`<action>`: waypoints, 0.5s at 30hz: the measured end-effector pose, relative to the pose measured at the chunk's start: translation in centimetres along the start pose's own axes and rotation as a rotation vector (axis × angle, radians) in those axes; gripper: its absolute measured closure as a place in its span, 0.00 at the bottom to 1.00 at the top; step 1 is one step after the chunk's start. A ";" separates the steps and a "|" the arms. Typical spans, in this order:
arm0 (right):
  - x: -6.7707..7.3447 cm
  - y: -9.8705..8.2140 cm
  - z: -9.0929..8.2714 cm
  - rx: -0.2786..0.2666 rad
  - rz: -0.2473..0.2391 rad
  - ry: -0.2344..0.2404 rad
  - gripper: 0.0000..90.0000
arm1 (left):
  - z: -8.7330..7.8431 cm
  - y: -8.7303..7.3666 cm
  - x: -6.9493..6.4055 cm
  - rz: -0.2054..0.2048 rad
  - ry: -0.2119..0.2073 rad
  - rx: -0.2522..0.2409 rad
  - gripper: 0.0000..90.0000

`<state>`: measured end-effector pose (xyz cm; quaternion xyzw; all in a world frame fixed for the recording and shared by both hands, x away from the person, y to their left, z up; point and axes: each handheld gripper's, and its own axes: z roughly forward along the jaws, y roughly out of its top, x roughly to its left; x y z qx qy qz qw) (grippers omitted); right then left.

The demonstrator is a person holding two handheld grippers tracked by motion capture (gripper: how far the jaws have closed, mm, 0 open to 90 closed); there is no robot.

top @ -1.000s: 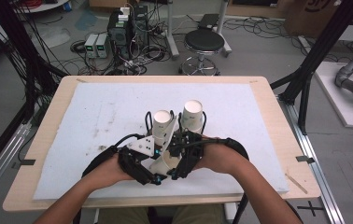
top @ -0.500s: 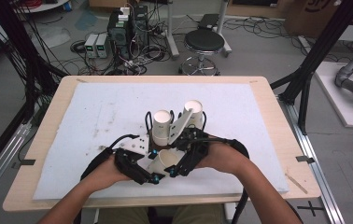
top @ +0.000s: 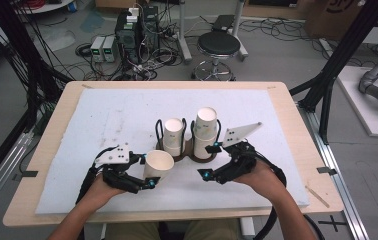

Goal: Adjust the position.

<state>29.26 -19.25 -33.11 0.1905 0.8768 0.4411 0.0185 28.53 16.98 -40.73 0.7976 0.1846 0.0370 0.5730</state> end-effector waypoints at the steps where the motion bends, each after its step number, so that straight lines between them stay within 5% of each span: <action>1: 0.0 0.0 0.0 0.000 0.000 0.000 0.23 | 0.0 0.0 0.0 0.000 0.000 0.000 0.33; 9: -1.0 -4.2 -1.3 -0.101 0.061 -0.099 0.23 | -2.5 -1.1 1.1 -0.025 0.097 -0.128 0.33; 15: -1.6 -6.9 -2.7 -0.202 0.095 -0.240 0.23 | -3.7 -1.3 1.4 -0.033 0.158 -0.189 0.33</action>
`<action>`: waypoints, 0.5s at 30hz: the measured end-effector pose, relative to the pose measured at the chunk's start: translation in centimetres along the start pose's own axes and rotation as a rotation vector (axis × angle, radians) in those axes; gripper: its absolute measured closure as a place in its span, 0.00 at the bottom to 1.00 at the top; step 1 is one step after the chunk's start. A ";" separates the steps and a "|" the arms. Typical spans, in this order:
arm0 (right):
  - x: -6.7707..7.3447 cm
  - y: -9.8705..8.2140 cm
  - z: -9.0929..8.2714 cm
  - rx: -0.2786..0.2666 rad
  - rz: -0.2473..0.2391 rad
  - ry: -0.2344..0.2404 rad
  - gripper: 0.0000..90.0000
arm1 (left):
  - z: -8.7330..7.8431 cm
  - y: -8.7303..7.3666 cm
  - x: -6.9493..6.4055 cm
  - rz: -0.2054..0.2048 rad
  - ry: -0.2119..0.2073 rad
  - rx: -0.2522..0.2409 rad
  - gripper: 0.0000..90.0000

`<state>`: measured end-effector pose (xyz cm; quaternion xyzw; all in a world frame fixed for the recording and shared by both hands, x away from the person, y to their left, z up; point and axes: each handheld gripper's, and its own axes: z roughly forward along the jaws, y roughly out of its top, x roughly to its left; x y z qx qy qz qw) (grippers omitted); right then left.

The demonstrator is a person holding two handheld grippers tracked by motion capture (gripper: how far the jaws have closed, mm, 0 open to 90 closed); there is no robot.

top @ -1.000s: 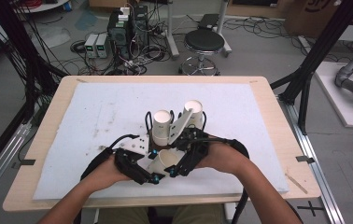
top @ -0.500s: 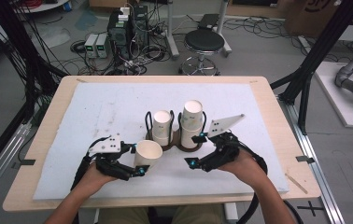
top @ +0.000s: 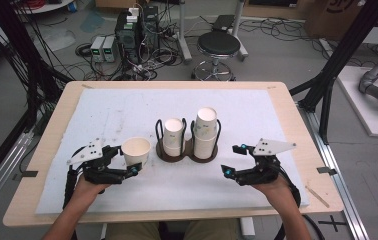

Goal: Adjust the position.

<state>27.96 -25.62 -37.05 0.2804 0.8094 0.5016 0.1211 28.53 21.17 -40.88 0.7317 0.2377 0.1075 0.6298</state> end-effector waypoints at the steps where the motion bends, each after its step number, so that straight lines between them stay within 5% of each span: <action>1: -0.2 -0.3 -0.2 -0.013 0.002 -0.020 0.23 | -0.1 0.0 0.1 -0.003 0.008 -0.011 0.33; 7: -0.8 -1.7 -1.1 -0.079 0.027 -0.122 0.23 | -1.5 0.0 0.4 -0.004 0.065 -0.086 0.33; 15: -1.3 -2.7 -1.6 -0.075 0.039 -0.175 0.23 | -3.0 -0.1 1.2 -0.013 0.132 -0.141 0.33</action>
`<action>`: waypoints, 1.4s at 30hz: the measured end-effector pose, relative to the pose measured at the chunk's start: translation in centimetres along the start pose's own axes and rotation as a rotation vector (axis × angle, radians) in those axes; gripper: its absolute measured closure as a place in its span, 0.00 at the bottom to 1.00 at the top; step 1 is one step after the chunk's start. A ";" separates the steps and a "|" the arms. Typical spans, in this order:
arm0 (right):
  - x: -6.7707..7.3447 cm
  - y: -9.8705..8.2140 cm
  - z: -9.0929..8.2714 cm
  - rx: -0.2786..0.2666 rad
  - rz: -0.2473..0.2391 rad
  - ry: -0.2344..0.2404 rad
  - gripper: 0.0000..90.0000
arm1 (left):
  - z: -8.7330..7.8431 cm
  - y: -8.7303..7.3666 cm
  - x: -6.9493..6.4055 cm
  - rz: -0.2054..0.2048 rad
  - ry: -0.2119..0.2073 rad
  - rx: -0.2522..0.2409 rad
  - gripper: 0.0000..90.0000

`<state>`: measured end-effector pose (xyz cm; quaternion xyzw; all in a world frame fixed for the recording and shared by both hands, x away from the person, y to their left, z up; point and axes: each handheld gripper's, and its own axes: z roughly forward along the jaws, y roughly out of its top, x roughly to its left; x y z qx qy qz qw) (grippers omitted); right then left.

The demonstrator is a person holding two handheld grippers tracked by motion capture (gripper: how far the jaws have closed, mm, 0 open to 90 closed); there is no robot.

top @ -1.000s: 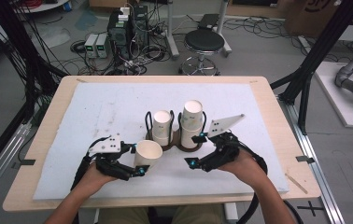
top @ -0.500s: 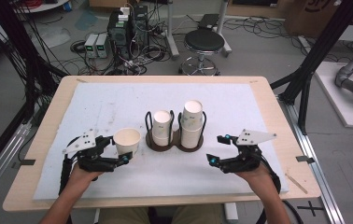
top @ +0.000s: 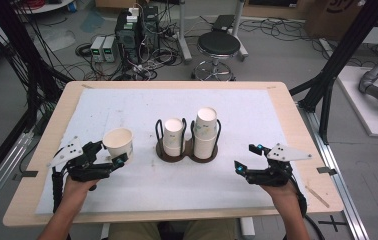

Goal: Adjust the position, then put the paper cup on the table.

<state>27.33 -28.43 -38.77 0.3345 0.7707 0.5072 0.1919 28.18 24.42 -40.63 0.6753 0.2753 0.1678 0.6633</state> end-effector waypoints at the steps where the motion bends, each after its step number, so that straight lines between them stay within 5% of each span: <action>1: 0.0 0.0 0.0 0.000 0.000 0.000 0.23 | -0.2 0.0 0.2 0.000 0.005 -0.008 0.33; 18: -0.1 -0.1 -0.2 -0.010 -0.002 -0.023 0.23 | -0.6 0.2 0.7 0.023 0.020 -0.041 0.33; 27: 0.1 -0.2 0.2 -0.001 -0.004 -0.012 0.23 | -0.3 0.3 2.1 0.046 0.047 -0.068 0.33; 33: 0.1 -0.3 0.1 -0.001 -0.011 -0.017 0.23 | 0.4 0.5 3.6 0.039 0.107 -0.078 0.33; 37: 0.2 -0.2 0.2 0.004 -0.009 -0.018 0.23 | 1.8 0.1 4.6 0.022 0.181 -0.031 0.33; 42: 0.2 -0.2 0.3 0.005 -0.007 -0.013 0.23 | 3.3 -1.0 5.1 -0.001 0.221 0.035 0.33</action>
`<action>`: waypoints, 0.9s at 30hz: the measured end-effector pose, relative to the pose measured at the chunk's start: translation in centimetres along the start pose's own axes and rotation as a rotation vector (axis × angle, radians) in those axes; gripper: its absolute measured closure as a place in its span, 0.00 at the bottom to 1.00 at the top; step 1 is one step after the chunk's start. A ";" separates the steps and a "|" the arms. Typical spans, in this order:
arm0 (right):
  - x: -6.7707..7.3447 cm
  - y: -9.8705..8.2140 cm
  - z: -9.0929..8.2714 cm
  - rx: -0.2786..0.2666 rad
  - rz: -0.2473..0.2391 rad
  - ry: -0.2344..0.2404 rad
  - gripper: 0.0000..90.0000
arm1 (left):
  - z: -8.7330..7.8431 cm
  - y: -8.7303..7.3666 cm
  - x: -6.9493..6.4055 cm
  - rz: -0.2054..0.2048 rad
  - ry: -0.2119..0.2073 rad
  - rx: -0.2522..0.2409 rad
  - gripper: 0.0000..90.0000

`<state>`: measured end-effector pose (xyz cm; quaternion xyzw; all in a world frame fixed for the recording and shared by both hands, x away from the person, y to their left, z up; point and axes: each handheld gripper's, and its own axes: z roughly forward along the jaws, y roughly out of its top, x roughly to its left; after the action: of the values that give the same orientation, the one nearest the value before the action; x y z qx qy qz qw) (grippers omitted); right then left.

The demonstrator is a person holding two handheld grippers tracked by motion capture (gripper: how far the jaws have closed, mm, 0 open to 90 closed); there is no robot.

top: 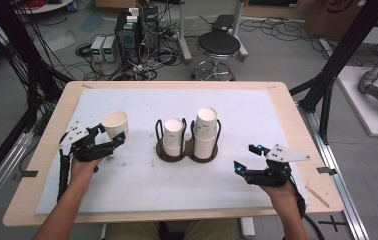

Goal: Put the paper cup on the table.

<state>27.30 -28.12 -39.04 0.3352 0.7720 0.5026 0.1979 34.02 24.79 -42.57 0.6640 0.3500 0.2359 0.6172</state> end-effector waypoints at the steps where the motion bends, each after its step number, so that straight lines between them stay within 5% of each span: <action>1: 0.0 0.0 0.0 0.001 -0.003 -0.001 0.23 | 0.3 -0.2 0.0 -0.003 0.004 0.006 0.33; 7: 0.0 -0.1 0.1 0.003 -0.006 0.004 0.23 | 1.7 -1.0 -0.1 0.001 0.013 0.064 0.33; 14: 0.0 -0.1 0.0 0.004 -0.006 0.008 0.23 | 3.4 -2.1 -0.4 0.039 0.083 0.220 0.34; 27: 0.1 -0.1 0.0 0.011 -0.006 0.015 0.23 | 3.0 -1.9 -1.2 0.105 0.136 0.371 0.35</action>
<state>27.18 -28.03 -39.10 0.3302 0.7770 0.5005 0.1917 35.15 21.89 -44.69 0.7664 0.3930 0.2435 0.4461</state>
